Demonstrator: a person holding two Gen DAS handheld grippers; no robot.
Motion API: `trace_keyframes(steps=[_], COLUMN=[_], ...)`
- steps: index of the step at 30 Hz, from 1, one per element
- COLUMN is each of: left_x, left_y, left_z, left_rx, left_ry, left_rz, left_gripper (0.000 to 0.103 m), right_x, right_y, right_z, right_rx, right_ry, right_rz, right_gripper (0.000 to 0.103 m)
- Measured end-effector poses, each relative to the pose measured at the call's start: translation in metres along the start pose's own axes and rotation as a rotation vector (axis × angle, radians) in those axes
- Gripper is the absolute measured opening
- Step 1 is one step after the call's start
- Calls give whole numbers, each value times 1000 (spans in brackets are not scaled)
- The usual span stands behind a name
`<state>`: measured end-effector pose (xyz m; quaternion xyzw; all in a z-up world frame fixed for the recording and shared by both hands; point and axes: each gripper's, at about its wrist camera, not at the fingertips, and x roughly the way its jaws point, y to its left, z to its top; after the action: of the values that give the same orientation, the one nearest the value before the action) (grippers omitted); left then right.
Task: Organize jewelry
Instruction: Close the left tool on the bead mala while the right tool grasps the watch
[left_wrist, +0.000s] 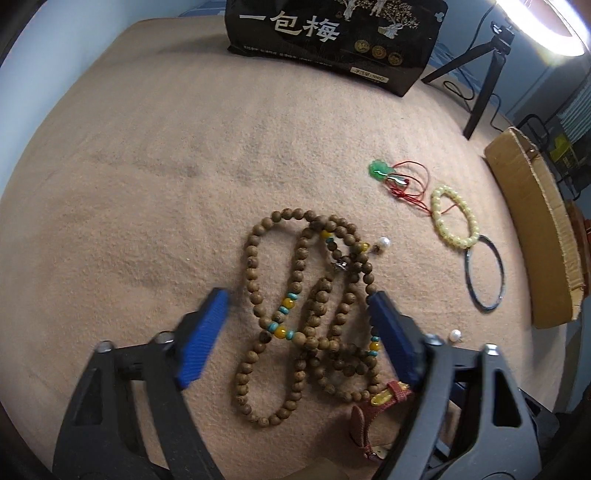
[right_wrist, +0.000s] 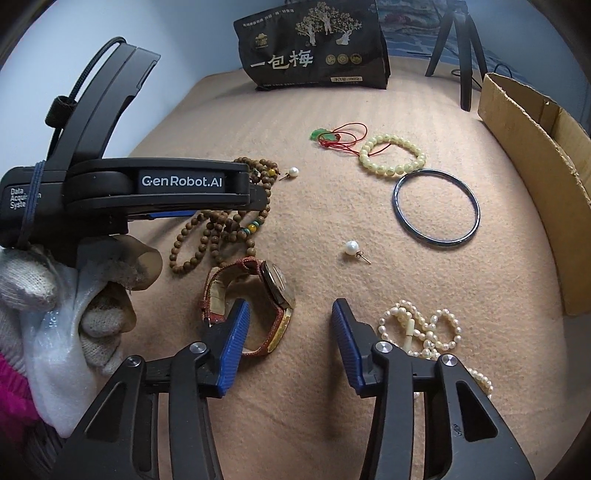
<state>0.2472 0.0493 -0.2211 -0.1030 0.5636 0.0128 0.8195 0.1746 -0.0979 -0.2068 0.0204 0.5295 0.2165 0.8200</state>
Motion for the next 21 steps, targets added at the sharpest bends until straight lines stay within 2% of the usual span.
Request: trace_keyframes(steps=[5, 8, 10, 11, 13, 21], left_x=[0, -1, -2, -3, -5, -33], left_y=[-1, -4, -2, -1, 1, 17], left_z=[-2, -3, -1, -1, 0, 5], left_rx=[36, 65, 59, 53, 48, -11], left_ry=[-12, -36, -37, -35, -29, -69], left_rz=[59, 91, 87, 80, 71, 2], left_gripper=[59, 41, 20, 17, 12, 10], right_x=[4, 7, 9, 9, 10, -2], right_y=[1, 4, 6, 7, 10, 12], right_z=[1, 2, 4, 3, 3, -1], right_rx=[-10, -32, -41, -42, -50, -67], right_ry=[6, 7, 9, 10, 11, -11], right_rz=[-18, -41, -44, -38, -47, -66], right_gripper=[36, 26, 20, 12, 10, 10])
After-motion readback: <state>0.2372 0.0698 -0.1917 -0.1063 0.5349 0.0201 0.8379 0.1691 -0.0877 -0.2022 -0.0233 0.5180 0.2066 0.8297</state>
